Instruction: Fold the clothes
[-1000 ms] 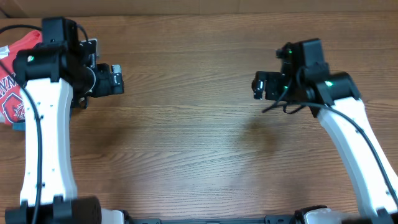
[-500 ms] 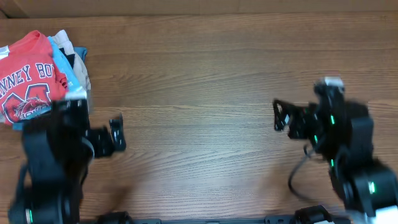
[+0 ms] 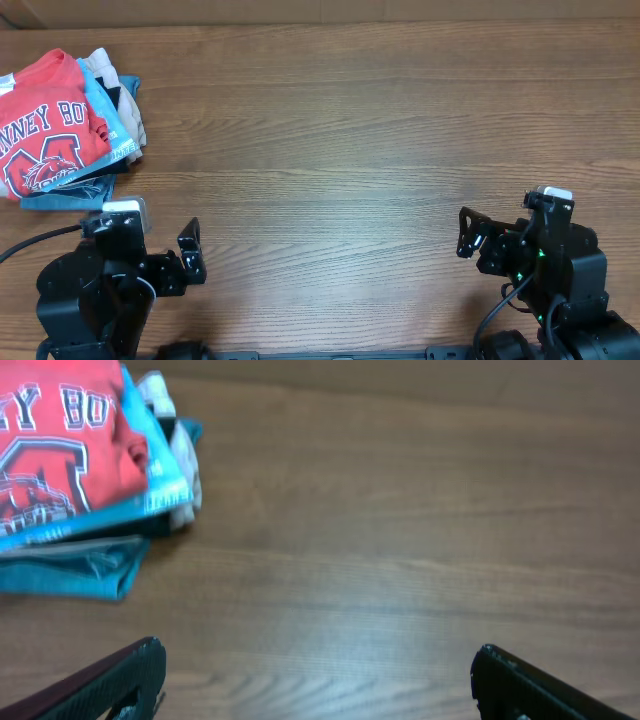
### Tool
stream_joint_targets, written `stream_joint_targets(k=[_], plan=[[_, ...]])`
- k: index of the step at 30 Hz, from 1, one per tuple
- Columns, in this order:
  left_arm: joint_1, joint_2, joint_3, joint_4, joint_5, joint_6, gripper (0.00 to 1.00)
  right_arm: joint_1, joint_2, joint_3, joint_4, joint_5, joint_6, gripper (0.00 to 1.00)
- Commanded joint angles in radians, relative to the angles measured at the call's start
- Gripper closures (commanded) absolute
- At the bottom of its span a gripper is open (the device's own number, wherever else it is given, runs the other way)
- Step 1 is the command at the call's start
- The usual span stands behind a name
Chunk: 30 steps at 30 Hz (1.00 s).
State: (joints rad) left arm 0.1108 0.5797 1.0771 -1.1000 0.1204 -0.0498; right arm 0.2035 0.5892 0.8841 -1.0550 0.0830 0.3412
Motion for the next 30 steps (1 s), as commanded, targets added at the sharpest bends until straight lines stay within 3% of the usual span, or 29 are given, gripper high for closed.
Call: stream_joint_targets(k=[1,16,30], plan=[[-0.006,-0.004,-0.01,-0.031,0.003,0.009,0.0,0.0,-0.003,-0.003,-0.008,0.013,0.011,0.0],[-0.006,-0.004,-0.01,-0.111,0.003,0.009,0.0,-0.046,-0.046,-0.019,-0.005,0.014,-0.001,0.0],[-0.006,-0.004,-0.01,-0.111,0.003,0.009,0.0,-0.109,-0.516,-0.435,0.349,-0.01,-0.048,0.0]])
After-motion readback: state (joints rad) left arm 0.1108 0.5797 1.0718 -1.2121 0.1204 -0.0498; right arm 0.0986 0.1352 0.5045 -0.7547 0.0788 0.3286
